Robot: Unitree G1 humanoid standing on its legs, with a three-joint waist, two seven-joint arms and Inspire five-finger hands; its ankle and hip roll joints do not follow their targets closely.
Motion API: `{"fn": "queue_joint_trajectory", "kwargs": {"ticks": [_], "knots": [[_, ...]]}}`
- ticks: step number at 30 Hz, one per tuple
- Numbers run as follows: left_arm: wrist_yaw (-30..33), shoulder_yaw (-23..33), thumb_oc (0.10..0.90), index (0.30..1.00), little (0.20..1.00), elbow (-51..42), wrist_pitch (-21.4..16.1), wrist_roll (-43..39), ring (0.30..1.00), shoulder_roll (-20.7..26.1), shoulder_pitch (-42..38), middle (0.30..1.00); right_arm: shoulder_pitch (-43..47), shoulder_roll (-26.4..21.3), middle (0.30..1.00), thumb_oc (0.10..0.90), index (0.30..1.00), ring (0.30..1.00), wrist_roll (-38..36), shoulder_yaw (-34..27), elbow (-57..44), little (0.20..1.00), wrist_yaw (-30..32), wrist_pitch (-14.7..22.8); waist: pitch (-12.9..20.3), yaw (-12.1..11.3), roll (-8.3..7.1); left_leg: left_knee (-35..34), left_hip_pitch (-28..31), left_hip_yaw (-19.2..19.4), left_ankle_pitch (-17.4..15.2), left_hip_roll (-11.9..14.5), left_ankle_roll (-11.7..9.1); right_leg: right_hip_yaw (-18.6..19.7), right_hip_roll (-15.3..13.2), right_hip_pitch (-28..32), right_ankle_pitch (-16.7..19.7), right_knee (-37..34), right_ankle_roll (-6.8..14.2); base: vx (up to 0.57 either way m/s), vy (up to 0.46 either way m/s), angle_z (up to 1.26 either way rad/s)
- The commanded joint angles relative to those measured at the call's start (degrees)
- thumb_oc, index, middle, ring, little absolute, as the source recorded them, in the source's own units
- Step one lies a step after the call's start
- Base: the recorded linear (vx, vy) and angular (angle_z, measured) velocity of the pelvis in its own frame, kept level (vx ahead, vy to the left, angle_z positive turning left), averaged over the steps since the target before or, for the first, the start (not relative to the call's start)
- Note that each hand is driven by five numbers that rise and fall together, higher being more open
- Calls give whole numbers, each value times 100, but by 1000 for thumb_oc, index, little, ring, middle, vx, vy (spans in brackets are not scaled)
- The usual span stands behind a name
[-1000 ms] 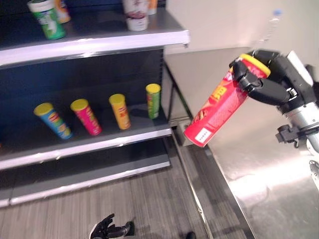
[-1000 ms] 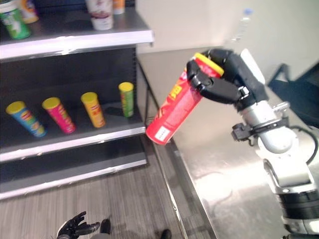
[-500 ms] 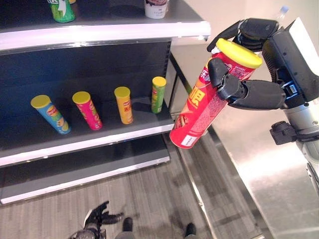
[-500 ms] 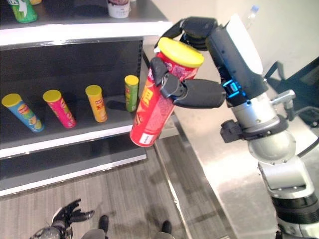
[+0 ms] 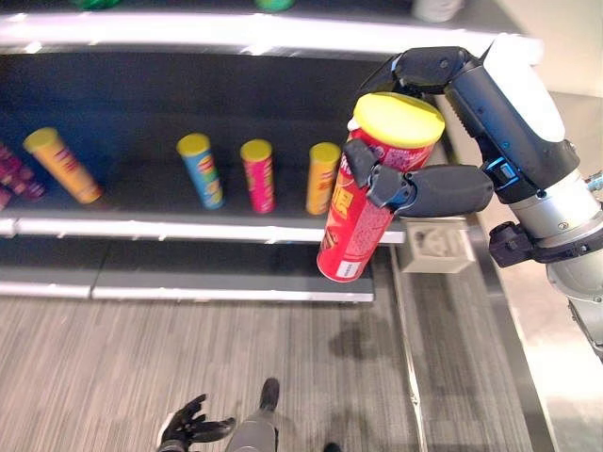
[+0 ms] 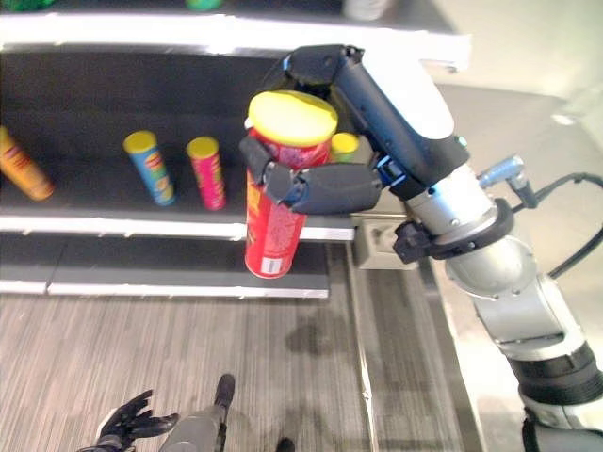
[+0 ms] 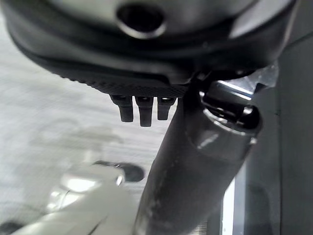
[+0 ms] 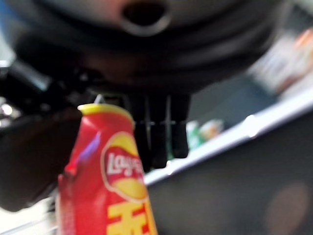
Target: Put the goods on the table back onto the shelves and tidy them up.
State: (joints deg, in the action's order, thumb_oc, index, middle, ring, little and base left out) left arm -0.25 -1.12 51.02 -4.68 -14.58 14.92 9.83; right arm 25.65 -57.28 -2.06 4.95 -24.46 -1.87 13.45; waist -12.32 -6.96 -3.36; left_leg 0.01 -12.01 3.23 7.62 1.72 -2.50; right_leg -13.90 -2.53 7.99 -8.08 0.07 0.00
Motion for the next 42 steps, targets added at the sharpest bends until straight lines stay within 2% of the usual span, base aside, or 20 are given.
{"fn": "queue_joint_trajectory", "kwargs": {"ticks": [1, 3, 4, 7, 9, 11, 13, 14, 15, 16, 17, 18, 21, 22, 23, 26, 31, 36, 38, 42], "knots": [[130, 277, 800, 900, 900, -270, -277, 6, 900, 520, -206, 900, 480, 170, 300, 400, 300, 300, -141, -213, -388, 300, 228, 165, 315, 322, -129, 501, 273, 113, -728, 509, -401, 374, -394, -525, 190, 137, 807, -229, 395, -11], [181, 262, 800, 900, 900, -327, -309, 53, 900, 568, -230, 900, 483, 171, 300, 400, 300, 300, -169, -134, -370, 300, 205, 184, 335, 427, -81, 428, 377, -30, -516, 1200, -534, 336, -704, -717, 218, 161, 926, -173, 432, 2], [221, 257, 800, 900, 900, -352, -304, 72, 900, 619, -224, 900, 434, 186, 300, 400, 300, 300, -122, -80, -325, 300, 237, 161, 384, 503, 12, 359, 462, -216, -177, 1746, -679, 366, -914, -808, 211, 208, 1044, -99, 387, 9], [276, 227, 800, 900, 900, -421, -334, 110, 900, 681, -198, 900, 294, 216, 300, 400, 300, 300, -19, -58, -265, 300, 285, 137, 455, 586, 161, 274, 661, -484, 328, 2137, -939, 438, -1139, -810, 286, 232, 1207, -5, 411, 39], [286, 196, 800, 900, 900, -470, -355, 140, 900, 742, -177, 900, 269, 238, 300, 400, 300, 300, -28, -1, -234, 300, 261, 139, 479, 597, 210, 231, 823, -636, 291, 2194, -1046, 484, -1237, -850, 344, 237, 1279, 6, 439, 10], [247, 112, 800, 900, 900, -595, -342, 213, 900, 978, -254, 900, 266, 307, 300, 400, 300, 300, 101, 9, -159, 300, 291, 46, 575, 654, 323, 236, 860, -779, -435, 1918, -1210, 503, -1588, -692, 764, -42, 1483, 9, 646, 16], [229, 85, 800, 900, 900, -620, -339, 227, 900, 1066, -302, 900, 308, 346, 300, 400, 300, 300, 142, 20, -127, 300, 297, 21, 565, 660, 310, 420, 734, -779, -713, 1752, -1181, 494, -1765, -678, 987, -204, 1500, -44, 396, 39], [305, 88, 800, 900, 900, -590, -374, 250, 900, 1201, -408, 900, 519, 485, 300, 400, 300, 300, 264, 220, 34, 300, 396, -49, 484, 653, 226, 787, 639, -648, -1276, 1452, -1098, 541, -2128, -847, 1579, -463, 1500, -53, 332, 9], [305, 90, 800, 900, 900, -589, -374, 250, 900, 1201, -408, 900, 524, 486, 300, 400, 300, 300, 265, 224, 37, 300, 397, -48, 486, 653, 224, 799, 630, -647, -1282, 1449, -1096, 544, -2131, -853, 1580, -462, 1500, -196, 595, 27], [325, 182, 800, 900, 900, -689, -318, 279, 900, 1367, -354, 900, 887, 598, 300, 400, 300, 300, 348, 504, 66, 300, 453, -87, 345, 519, 188, 1000, 457, -362, -1424, 1216, -845, 260, -2329, -1167, 2046, -477, 1497, -195, 465, -1], [320, 260, 800, 900, 900, -730, -332, 250, 900, 1397, -359, 900, 900, 594, 300, 400, 300, 300, 381, 527, 65, 300, 485, -56, 313, 523, 225, 900, 449, -237, -1367, 1112, -783, 244, -2213, -1196, 1845, -417, 1406, -230, 755, -43], [266, 303, 800, 900, 900, -750, -310, 214, 900, 1447, -369, 900, 795, 520, 300, 400, 300, 300, 468, 455, 118, 300, 457, -122, 306, 540, 206, 731, 441, -195, -1204, 816, -621, 783, -1712, -1306, 1327, 79, 1263, -100, 623, -59], [236, 337, 800, 900, 900, -717, -271, 204, 900, 1414, -343, 900, 726, 485, 300, 400, 300, 300, 514, 379, 110, 300, 499, -71, 294, 428, 229, 340, 532, -114, -1037, 501, -422, 642, -889, -1151, 475, 640, 980, -62, 364, 16], [236, 337, 800, 900, 900, -717, -271, 204, 900, 1414, -345, 900, 728, 485, 300, 400, 300, 300, 514, 378, 111, 300, 500, -71, 303, 436, 226, 323, 520, -121, -1013, 496, -420, 636, -894, -1169, 479, 646, 979, -75, 229, 17], [242, 360, 800, 900, 900, -616, -221, 179, 900, 1299, -340, 900, 644, 484, 300, 400, 300, 300, 607, 323, 149, 300, 522, -75, 276, 418, 178, 216, 548, -144, -997, 295, -356, 716, -444, -1167, 189, 844, 891, -49, 126, 7], [225, 341, 800, 900, 900, -515, -202, 249, 900, 1104, -258, 900, 525, 543, 300, 400, 300, 300, 801, 289, 106, 300, 530, -94, 211, 336, 83, 288, 563, -220, -1140, 53, -270, 779, -183, -1007, 211, 495, 762, -28, 95, 40], [245, 295, 800, 900, 900, -629, -193, 160, 900, 995, -258, 900, 597, 629, 300, 400, 300, 300, 879, 488, 153, 300, 537, -132, 12, 299, 18, 989, 320, -215, -1345, 5, -367, 512, -232, -884, 352, 142, 730, -47, 8, 22], [298, 185, 800, 900, 900, -796, -178, 145, 900, 952, -221, 900, 825, 794, 300, 400, 300, 300, 969, 907, 419, 300, 528, -236, 50, 196, -56, 758, 18, -400, -963, 652, -594, 492, -428, -815, 356, -48, 873, 14, 167, 13], [387, 104, 800, 900, 900, -826, -191, 101, 900, 978, -253, 900, 815, 963, 300, 400, 300, 300, 1121, 956, 555, 300, 720, -274, 124, 158, 12, 118, -134, -737, -599, 1164, -766, 613, -580, -851, 186, 22, 980, 104, 288, -20], [444, 57, 800, 900, 900, -833, -210, 132, 900, 972, -237, 900, 751, 1041, 300, 400, 300, 300, 1399, 865, 643, 300, 879, -353, 253, 129, 231, -338, -31, -894, -465, 1305, -876, 689, -737, -720, 90, 37, 1099, 125, 304, 3]]}}
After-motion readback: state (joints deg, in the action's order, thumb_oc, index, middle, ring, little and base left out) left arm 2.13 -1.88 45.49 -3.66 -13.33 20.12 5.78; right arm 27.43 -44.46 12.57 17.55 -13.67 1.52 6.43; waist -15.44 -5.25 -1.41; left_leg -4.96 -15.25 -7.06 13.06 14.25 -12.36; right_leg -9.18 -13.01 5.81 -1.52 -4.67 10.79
